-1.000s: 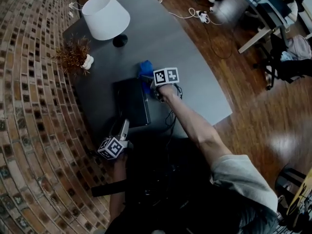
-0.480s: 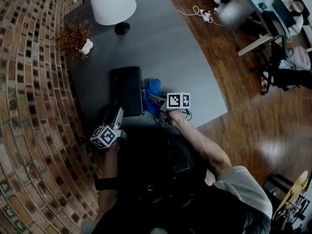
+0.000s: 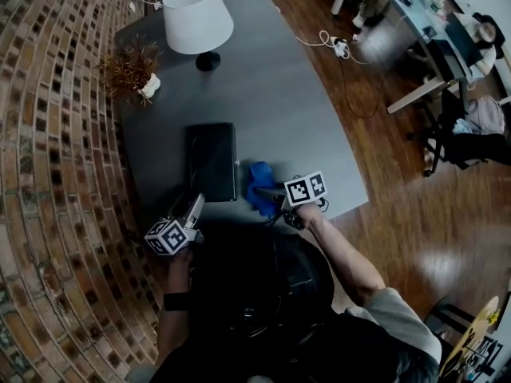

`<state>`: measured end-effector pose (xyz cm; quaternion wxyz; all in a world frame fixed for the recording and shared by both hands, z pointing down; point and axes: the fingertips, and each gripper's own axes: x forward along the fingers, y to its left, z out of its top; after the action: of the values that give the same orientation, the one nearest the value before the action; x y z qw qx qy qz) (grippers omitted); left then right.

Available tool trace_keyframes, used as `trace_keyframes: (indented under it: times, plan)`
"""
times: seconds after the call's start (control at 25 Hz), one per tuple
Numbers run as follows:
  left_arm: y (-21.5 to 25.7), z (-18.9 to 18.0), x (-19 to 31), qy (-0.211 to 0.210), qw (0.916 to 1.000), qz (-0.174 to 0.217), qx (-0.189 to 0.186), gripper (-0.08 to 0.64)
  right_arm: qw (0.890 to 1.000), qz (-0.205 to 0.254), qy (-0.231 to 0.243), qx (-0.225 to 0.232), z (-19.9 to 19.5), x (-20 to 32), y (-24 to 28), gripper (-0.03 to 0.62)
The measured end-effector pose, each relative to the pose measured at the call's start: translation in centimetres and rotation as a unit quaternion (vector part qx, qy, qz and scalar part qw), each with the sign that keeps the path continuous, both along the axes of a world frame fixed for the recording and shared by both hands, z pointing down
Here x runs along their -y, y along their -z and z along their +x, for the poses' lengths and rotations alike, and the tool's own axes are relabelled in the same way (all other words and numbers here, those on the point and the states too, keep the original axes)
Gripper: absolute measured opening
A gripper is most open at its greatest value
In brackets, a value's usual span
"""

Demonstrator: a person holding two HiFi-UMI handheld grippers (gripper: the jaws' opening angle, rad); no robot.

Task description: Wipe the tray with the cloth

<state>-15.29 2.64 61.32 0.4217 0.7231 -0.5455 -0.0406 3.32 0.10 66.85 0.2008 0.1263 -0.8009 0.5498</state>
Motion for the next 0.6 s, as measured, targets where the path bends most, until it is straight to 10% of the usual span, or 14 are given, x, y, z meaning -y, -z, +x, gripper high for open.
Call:
trace_keyframes:
  times: [0.28, 0.6]
  plan:
    - [-0.1, -0.1, -1.5, 0.001, 1.0000, 0.005, -0.004, 0.245, 0.973, 0.155, -0.024, -0.170, 9.0, 10.3, 1.1, 0.153]
    - [0.5, 1.9, -0.1, -0.023, 0.9995, 0.019, -0.008, 0.245, 0.834, 0.312, 0.142, -0.432, 16.6, 9.1, -3.2, 0.211]
